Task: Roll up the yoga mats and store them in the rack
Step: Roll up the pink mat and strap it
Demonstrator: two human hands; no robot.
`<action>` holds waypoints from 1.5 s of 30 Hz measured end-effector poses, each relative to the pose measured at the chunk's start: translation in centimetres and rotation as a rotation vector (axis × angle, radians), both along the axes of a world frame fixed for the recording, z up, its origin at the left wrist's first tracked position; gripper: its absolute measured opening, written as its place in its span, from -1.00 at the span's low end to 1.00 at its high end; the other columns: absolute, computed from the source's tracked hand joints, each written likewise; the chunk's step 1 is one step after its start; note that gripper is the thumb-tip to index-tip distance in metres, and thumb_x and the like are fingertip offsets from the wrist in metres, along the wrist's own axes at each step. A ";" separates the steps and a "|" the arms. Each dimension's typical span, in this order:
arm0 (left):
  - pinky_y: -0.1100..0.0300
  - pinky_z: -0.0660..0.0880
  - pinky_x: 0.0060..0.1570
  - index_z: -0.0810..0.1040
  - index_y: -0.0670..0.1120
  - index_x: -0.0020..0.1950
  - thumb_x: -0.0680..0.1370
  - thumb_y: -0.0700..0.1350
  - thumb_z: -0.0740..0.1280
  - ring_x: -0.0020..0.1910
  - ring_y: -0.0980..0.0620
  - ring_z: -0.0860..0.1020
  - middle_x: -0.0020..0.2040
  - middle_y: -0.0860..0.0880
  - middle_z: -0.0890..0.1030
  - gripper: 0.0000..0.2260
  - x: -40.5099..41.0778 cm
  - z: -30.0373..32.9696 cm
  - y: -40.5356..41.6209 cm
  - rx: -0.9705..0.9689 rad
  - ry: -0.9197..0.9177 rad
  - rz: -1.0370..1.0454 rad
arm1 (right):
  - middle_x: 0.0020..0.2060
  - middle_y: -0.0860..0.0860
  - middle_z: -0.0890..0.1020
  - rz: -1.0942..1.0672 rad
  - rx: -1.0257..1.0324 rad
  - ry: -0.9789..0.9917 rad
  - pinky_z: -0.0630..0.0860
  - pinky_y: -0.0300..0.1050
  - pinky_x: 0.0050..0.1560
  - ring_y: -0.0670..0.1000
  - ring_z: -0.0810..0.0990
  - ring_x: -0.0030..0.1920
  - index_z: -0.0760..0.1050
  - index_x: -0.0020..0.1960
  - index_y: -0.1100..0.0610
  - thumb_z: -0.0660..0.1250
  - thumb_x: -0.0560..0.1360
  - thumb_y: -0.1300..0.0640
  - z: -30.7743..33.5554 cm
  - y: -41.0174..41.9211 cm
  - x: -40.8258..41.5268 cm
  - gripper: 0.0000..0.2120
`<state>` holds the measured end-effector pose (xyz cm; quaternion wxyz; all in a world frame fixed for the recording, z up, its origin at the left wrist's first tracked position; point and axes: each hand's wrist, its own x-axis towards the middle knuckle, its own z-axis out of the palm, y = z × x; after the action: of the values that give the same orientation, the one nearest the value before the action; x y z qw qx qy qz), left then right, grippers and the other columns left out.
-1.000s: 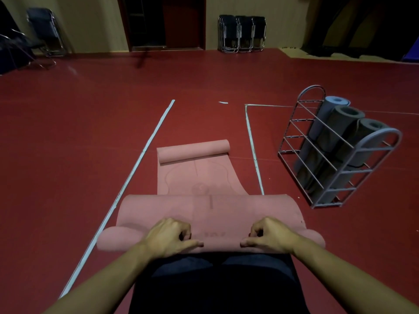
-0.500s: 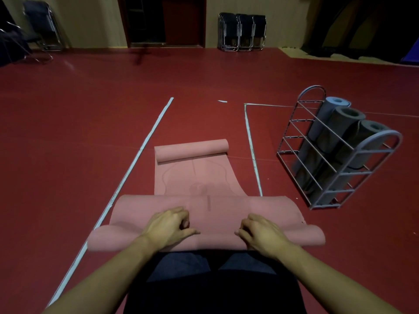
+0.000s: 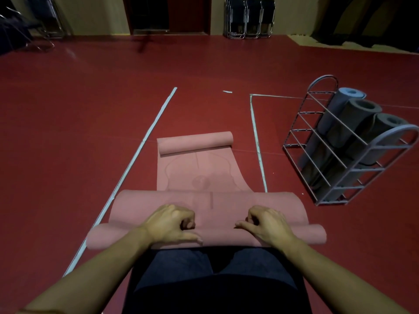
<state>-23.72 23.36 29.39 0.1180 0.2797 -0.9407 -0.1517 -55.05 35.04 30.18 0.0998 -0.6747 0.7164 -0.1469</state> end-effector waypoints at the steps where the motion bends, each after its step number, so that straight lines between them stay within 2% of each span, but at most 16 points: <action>1: 0.18 0.32 -0.27 0.55 0.05 -0.17 0.38 0.51 0.37 -0.29 0.16 0.42 -0.27 0.23 0.48 -0.48 -0.3 0.3 -0.1 0.025 -0.050 0.004 | -0.33 -0.16 0.51 0.020 -0.033 -0.007 0.29 -0.09 -0.26 -0.04 0.51 -0.29 0.44 -0.31 0.00 0.26 0.40 -0.51 -0.1 0.1 -0.2 -0.45; 4: 0.16 0.29 -0.23 0.55 0.01 -0.14 0.41 0.49 0.37 -0.24 0.14 0.42 -0.23 0.20 0.50 -0.47 -1.1 1.2 -0.6 0.050 -0.189 0.007 | -0.38 -0.18 0.48 0.099 -0.112 -0.032 0.30 -0.09 -0.31 -0.06 0.48 -0.34 0.44 -0.33 0.00 0.24 0.39 -0.52 0.0 0.6 -0.8 -0.42; 8: 0.11 0.33 -0.23 0.51 0.00 -0.16 0.42 0.46 0.40 -0.25 0.12 0.41 -0.23 0.15 0.53 -0.50 -1.0 1.7 -0.8 0.135 -0.204 -0.009 | -0.28 -0.20 0.52 0.261 -0.092 0.054 0.30 -0.09 -0.28 -0.11 0.47 -0.27 0.37 -0.21 -0.09 0.29 0.36 -0.59 0.3 1.7 -1.5 -0.44; 12: 0.08 0.40 -0.20 0.38 0.09 -0.16 0.46 0.41 0.39 -0.21 0.08 0.45 -0.16 0.13 0.54 -0.57 -1.1 2.0 -0.5 0.144 -0.171 -0.052 | -0.19 -0.17 0.61 0.266 -0.073 0.067 0.35 -0.10 -0.21 -0.06 0.57 -0.17 0.53 -0.08 -0.02 0.23 0.36 -0.61 0.3 1.2 -1.7 -0.36; 16: 0.12 0.45 -0.21 0.49 0.09 -0.05 0.57 0.39 0.25 -0.09 0.07 0.57 -0.03 0.13 0.57 -0.62 -1.0 2.0 0.1 -0.124 -0.122 -0.150 | -0.19 -0.13 0.65 0.239 -0.009 0.054 0.41 -0.08 -0.16 -0.03 0.60 -0.15 0.56 -0.09 -0.01 0.23 0.34 -0.60 0.4 0.1 -1.6 -0.34; 19: 0.11 0.50 -0.26 0.54 0.11 0.02 0.62 0.33 0.20 -0.12 0.03 0.61 -0.05 0.12 0.54 -0.68 -0.5 1.6 1.1 -0.348 -0.079 -0.112 | -0.22 -0.11 0.67 0.159 0.047 0.033 0.46 -0.09 -0.15 -0.02 0.60 -0.18 0.55 -0.16 -0.01 0.34 0.33 -0.55 0.6 -0.4 -1.5 -0.42; 22: 0.07 0.53 -0.24 0.58 0.06 0.09 0.61 0.37 0.22 -0.14 -0.01 0.58 -0.05 0.06 0.52 -0.59 0.2 0.4 2.2 -0.427 -0.051 -0.076 | -0.24 -0.10 0.67 0.134 0.094 -0.003 0.43 -0.11 -0.19 -0.04 0.59 -0.20 0.51 -0.22 -0.05 0.41 0.33 -0.50 0.9 -0.7 -1.4 -0.49; 26: 0.05 0.51 -0.16 0.62 0.02 0.01 0.64 0.34 0.22 -0.17 -0.04 0.55 -0.10 0.03 0.54 -0.58 0.2 -0.4 2.4 -0.517 -0.009 -0.050 | -0.18 -0.09 0.69 0.149 0.137 0.046 0.48 -0.09 -0.15 -0.02 0.60 -0.16 0.46 -0.25 -0.05 0.38 0.36 -0.50 1.2 -1.2 -1.1 -0.50; 28: 0.07 0.51 -0.18 0.63 0.04 -0.01 0.65 0.33 0.19 -0.18 -0.02 0.56 -0.12 0.05 0.54 -0.59 0.0 -0.7 1.9 -0.514 -0.016 -0.032 | -0.16 -0.09 0.66 0.172 0.117 0.105 0.48 -0.06 -0.12 0.00 0.58 -0.11 0.53 -0.20 0.00 0.31 0.43 -0.48 1.1 -1.1 -0.9 -0.48; 31: 0.12 0.50 -0.19 0.65 0.09 -0.04 0.65 0.35 0.08 -0.21 0.00 0.58 -0.18 0.10 0.54 -0.53 -0.5 -1.0 1.1 -0.488 -0.027 0.027 | -0.16 -0.07 0.55 0.218 -0.029 0.229 0.49 -0.02 -0.08 0.01 0.54 -0.06 0.62 -0.15 0.03 0.13 0.50 -0.50 0.2 -0.1 -1.0 -0.38; 33: 0.14 0.49 -0.17 0.68 0.11 0.00 0.65 0.38 0.03 -0.18 0.01 0.57 -0.15 0.11 0.54 -0.47 -0.6 -1.3 0.4 -0.438 -0.043 0.041 | -0.15 -0.06 0.50 0.238 -0.133 0.258 0.49 -0.05 -0.13 0.00 0.52 -0.11 0.64 -0.15 0.02 0.16 0.49 -0.52 -0.8 0.5 -1.4 -0.37; 36: 0.15 0.44 -0.12 0.70 0.11 0.10 0.61 0.40 0.13 -0.08 0.04 0.49 -0.07 0.10 0.45 -0.51 -0.5 -0.8 -0.5 -0.236 -0.024 0.012 | -0.20 -0.08 0.48 0.242 -0.188 0.235 0.49 -0.08 -0.22 0.00 0.54 -0.19 0.68 -0.15 0.02 0.16 0.47 -0.56 -1.5 0.3 -2.0 -0.33; 39: 0.18 0.44 -0.07 0.64 0.15 0.19 0.56 0.45 0.16 -0.04 0.13 0.50 -0.06 0.17 0.43 -0.51 -0.4 0.4 -1.0 0.013 -0.032 0.039 | -0.21 -0.10 0.51 0.235 -0.095 0.141 0.47 -0.08 -0.21 -0.02 0.56 -0.18 0.68 -0.07 0.01 0.06 0.46 -0.60 -0.6 -0.7 -2.2 -0.25; 40: 0.18 0.44 -0.08 0.61 0.15 0.20 0.55 0.46 0.16 -0.04 0.13 0.52 -0.05 0.19 0.44 -0.51 -0.4 0.7 -1.0 0.018 -0.013 0.061 | -0.19 -0.12 0.54 0.227 -0.061 0.104 0.45 -0.09 -0.18 -0.04 0.56 -0.16 0.67 -0.01 -0.01 0.07 0.45 -0.60 -0.2 -1.0 -2.3 -0.27; 42: 0.18 0.41 -0.15 0.55 0.10 0.12 0.58 0.40 0.22 -0.09 0.10 0.52 -0.06 0.20 0.46 -0.59 -0.3 0.9 -0.9 -0.060 0.076 0.073 | -0.17 -0.17 0.60 0.193 -0.038 0.021 0.41 -0.12 -0.15 -0.09 0.56 -0.15 0.59 0.05 -0.06 0.23 0.43 -0.55 0.5 -1.4 -2.2 -0.41; 45: 0.10 0.44 -0.26 0.57 -0.03 -0.03 0.62 0.23 0.36 -0.17 -0.01 0.51 -0.09 0.05 0.51 -0.68 -0.2 0.2 -0.3 -0.348 0.188 -0.032 | -0.23 -0.16 0.60 0.181 -0.019 -0.003 0.38 -0.09 -0.18 -0.07 0.54 -0.20 0.51 0.03 -0.04 0.35 0.42 -0.46 1.1 -2.0 -1.9 -0.49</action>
<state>-23.95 23.05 29.59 0.2496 0.2245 -0.9419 -0.0142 -56.98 33.09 31.24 0.1072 -0.7374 0.6509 -0.1451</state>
